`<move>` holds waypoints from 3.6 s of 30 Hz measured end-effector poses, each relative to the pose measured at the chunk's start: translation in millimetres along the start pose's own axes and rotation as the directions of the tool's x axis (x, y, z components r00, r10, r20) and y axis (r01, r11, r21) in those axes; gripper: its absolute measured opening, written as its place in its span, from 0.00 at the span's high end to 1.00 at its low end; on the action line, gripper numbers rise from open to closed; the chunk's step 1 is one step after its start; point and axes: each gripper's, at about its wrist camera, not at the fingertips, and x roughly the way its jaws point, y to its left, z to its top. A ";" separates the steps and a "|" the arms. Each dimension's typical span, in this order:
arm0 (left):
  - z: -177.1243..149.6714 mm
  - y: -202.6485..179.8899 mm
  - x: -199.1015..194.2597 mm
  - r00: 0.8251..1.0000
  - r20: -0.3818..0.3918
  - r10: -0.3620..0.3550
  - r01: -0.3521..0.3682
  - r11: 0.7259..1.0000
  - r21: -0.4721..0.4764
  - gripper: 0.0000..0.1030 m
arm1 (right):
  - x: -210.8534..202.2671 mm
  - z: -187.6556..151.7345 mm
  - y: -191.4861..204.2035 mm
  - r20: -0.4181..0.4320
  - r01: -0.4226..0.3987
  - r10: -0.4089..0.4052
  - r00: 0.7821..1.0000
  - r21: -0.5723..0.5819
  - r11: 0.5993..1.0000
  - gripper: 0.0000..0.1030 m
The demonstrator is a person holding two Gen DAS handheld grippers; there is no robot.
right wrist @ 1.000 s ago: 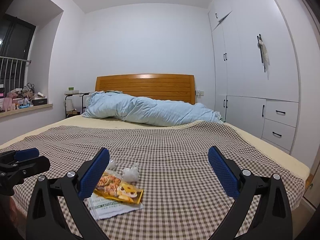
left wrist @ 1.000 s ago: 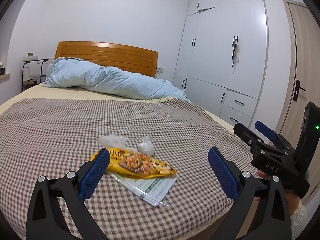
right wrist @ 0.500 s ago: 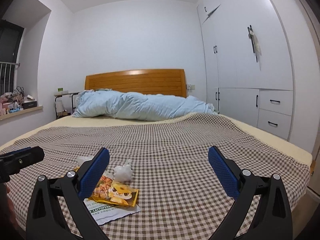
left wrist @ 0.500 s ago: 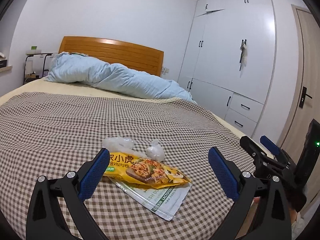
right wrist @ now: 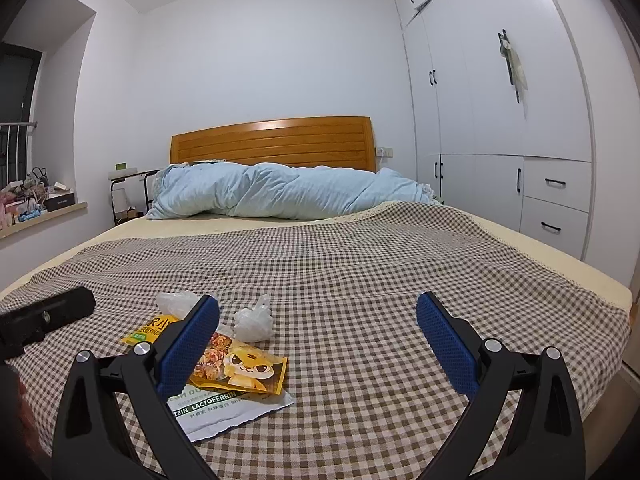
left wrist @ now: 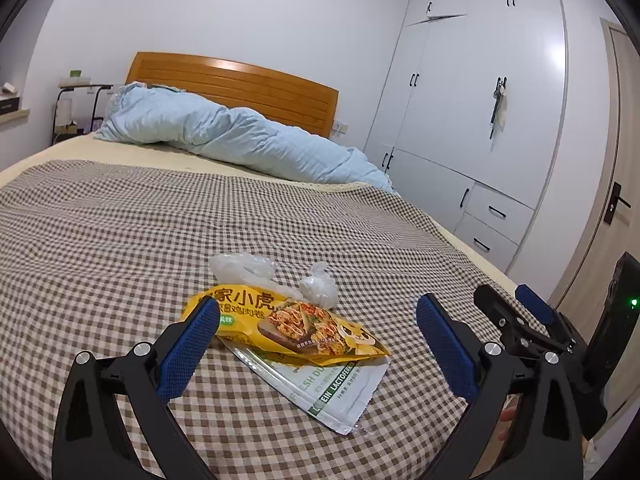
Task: Collect trash
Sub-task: 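Move both open grippers across the bed toward the yellow snack packet, then grasp the crumpled clear plastic bag with the right gripper while the left grasps the clear glove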
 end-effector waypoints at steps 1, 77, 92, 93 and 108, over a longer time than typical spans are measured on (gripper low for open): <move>-1.0 0.5 0.8 1.000 0.000 0.001 -0.001 1.000 0.000 0.07 | -0.1 -0.2 -0.6 0.001 0.001 -0.001 1.000 0.004 1.000 0.08; 26.7 83.1 65.8 0.990 -0.127 0.056 -0.054 0.998 0.013 0.07 | 194.9 -33.8 60.9 -0.510 0.046 -0.030 0.860 0.017 0.999 0.53; 25.4 80.0 60.1 0.992 -0.119 0.046 -0.045 0.999 0.007 0.07 | 145.8 -21.0 38.8 -0.393 -0.006 0.045 0.918 0.101 0.995 0.94; 24.9 80.7 58.9 0.992 -0.116 0.046 -0.045 0.999 0.007 0.07 | 143.2 -20.3 39.1 -0.386 -0.004 0.043 0.921 0.101 0.995 0.94; 27.1 74.4 70.0 0.993 -0.118 0.016 -0.019 0.999 -0.026 0.07 | 134.1 -4.2 13.9 -0.279 0.076 -0.049 0.959 0.087 0.993 0.94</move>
